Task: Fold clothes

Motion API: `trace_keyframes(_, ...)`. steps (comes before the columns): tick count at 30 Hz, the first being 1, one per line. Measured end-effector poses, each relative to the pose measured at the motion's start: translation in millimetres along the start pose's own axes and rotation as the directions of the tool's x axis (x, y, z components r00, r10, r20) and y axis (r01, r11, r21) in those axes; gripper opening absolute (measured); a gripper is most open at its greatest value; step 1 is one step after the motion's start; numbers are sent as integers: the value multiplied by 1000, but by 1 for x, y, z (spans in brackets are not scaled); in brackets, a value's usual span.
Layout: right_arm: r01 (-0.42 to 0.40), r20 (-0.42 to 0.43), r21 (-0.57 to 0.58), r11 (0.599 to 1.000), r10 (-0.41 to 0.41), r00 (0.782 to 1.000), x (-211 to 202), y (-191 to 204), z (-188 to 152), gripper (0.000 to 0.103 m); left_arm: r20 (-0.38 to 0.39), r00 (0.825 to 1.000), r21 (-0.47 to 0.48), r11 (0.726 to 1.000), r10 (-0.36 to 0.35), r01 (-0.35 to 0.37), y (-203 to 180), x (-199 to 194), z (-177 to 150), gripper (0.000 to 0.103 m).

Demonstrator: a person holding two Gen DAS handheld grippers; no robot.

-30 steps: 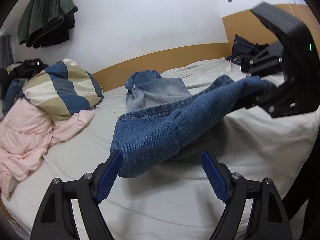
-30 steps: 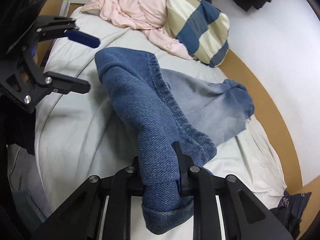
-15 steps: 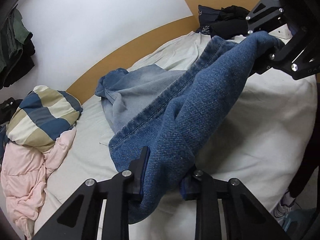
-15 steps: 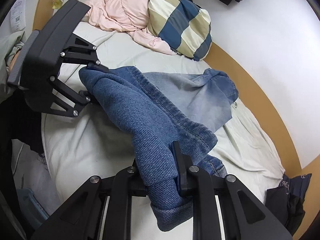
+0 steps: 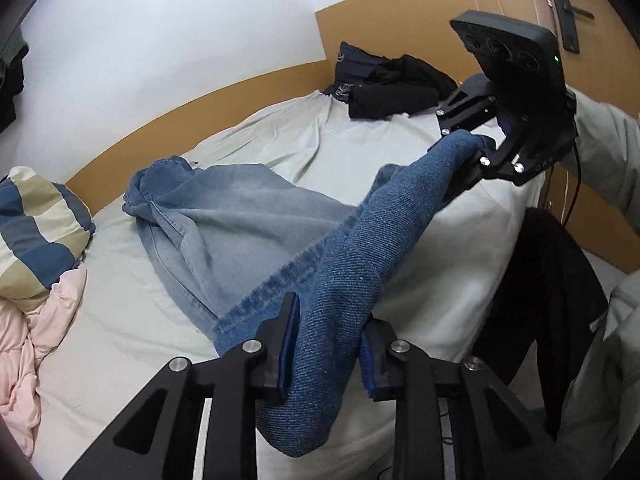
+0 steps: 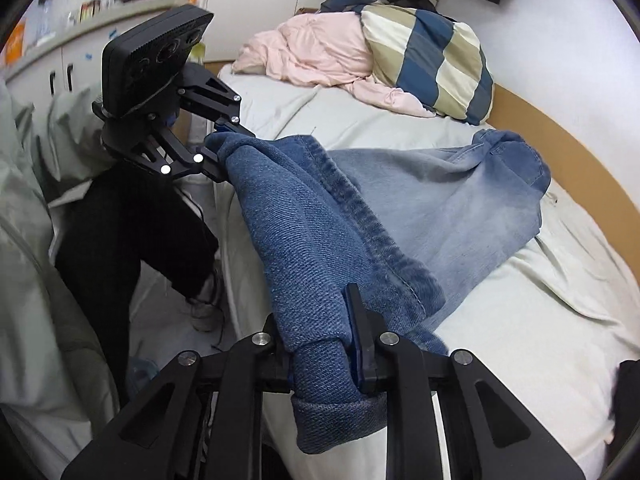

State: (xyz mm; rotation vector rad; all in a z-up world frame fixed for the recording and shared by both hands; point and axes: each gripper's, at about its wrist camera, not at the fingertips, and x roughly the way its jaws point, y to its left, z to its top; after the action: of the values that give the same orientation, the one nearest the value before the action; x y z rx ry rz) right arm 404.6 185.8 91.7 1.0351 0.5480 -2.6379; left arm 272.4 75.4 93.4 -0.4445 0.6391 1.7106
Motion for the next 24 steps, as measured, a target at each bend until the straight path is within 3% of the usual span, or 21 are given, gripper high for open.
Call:
trace_keyframes(2,2,10,12,1000,-2,1000,-3,-14,7,22,14,1000,-79,997,8,-7,19,5,11,50)
trace_keyframes(5,25,19,22,999,-25,999,-3,-36,20,26,5,1000,-190,982,1,0,47,19,21,55)
trace_keyframes(10,90,14,106,990,-92,996,20,-86,31,52,-35,998,-367,929,44,-54,89,55,26,79)
trace_keyframes(12,134,12,160,978,-137,990,35,-105,27,70,-40,996,-441,894,75,-85,101,70,20,87)
trace_keyframes(15,183,28,255,949,-196,980,58,-132,17,88,-62,991,-549,826,116,-132,118,91,9,89)
trace_keyframes(17,194,34,331,924,-217,976,76,-150,7,94,-82,989,-617,774,120,-145,131,106,-1,90)
trace_keyframes(21,172,40,467,867,-215,976,100,-172,-13,95,-105,992,-722,681,71,-125,148,132,-28,98)
trace_keyframes(23,156,8,506,848,-185,983,111,-180,-18,95,-51,998,-782,620,34,-61,157,130,-39,99)
trace_keyframes(24,147,-4,520,842,-169,986,113,-184,-18,96,-40,999,-790,610,34,-52,157,127,-41,99)
